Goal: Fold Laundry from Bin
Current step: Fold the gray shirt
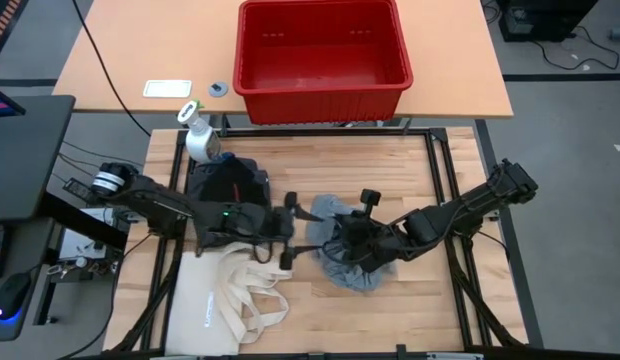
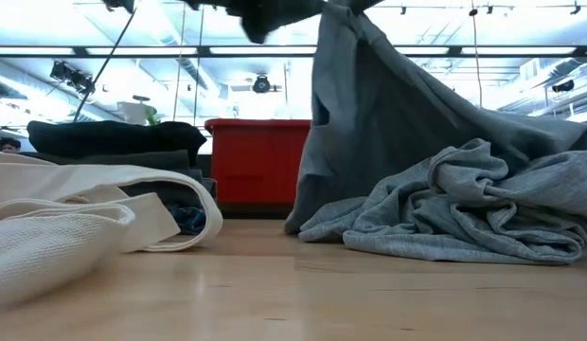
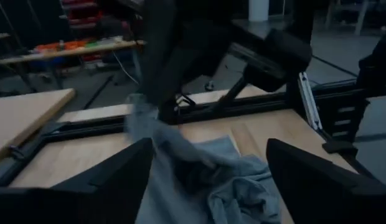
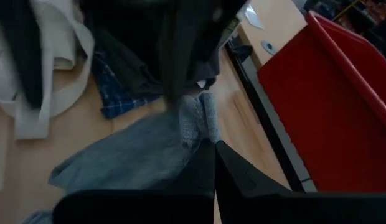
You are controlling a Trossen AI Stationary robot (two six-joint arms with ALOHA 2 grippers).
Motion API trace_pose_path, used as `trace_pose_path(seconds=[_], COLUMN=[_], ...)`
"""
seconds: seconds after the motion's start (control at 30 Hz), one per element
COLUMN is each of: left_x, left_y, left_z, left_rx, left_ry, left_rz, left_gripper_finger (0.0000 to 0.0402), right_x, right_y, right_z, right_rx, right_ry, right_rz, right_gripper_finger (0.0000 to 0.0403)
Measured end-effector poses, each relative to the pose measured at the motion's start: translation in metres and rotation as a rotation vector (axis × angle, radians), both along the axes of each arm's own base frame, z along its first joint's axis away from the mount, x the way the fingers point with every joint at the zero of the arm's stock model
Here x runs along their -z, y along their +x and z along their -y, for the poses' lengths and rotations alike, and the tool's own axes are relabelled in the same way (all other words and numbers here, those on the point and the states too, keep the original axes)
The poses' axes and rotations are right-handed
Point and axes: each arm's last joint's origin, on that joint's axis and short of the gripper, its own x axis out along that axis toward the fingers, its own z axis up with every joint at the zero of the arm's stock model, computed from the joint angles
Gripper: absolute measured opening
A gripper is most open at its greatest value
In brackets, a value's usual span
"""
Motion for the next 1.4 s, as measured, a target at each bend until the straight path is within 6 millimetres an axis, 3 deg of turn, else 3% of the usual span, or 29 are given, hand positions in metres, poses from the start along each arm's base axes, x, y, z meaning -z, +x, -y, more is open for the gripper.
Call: trace_pose_path(seconds=[0.17, 0.3, 0.5, 0.73, 0.9, 1.17, 1.3, 1.4], left_x=[0.005, 0.001, -0.006, -0.031, -0.021, -0.008, -0.006, -0.01], left_y=[0.035, 0.051, 0.044, 0.027, 0.031, 0.047, 0.047, 0.046], left_z=[-0.009, -0.027, -0.033, -0.017, -0.006, -0.023, -0.028, -0.02], left_rx=[-0.095, -0.228, -0.24, -0.19, -0.15, -0.197, -0.161, -0.062], left_ry=[0.022, 0.06, 0.062, 0.057, 0.09, 0.105, 0.132, 0.152], left_rz=[-0.126, -0.252, -0.407, -0.351, -0.378, -0.371, -0.392, -0.37], left_gripper_finger=[0.0336, 0.0336, 0.0336, 0.0337, 0.0337, 0.0334, 0.0284, 0.0191], right_x=[-0.001, 0.0, 0.002, 0.002, 0.001, -0.001, 0.0, 0.001], right_y=[0.004, 0.003, -0.004, -0.007, -0.006, -0.002, -0.005, -0.007], right_z=[0.004, 0.001, -0.009, -0.014, -0.015, -0.019, -0.025, -0.031], right_rx=[-0.008, -0.03, -0.055, -0.054, -0.05, -0.129, -0.185, -0.261], right_ry=[0.02, 0.021, 0.027, 0.037, 0.047, 0.091, 0.099, 0.12], right_rz=[0.002, -0.009, -0.028, -0.017, -0.005, -0.002, -0.031, -0.068], right_gripper_finger=[0.0005, 0.0005, 0.0005, 0.0005, 0.0005, 0.0005, 0.0007, 0.002])
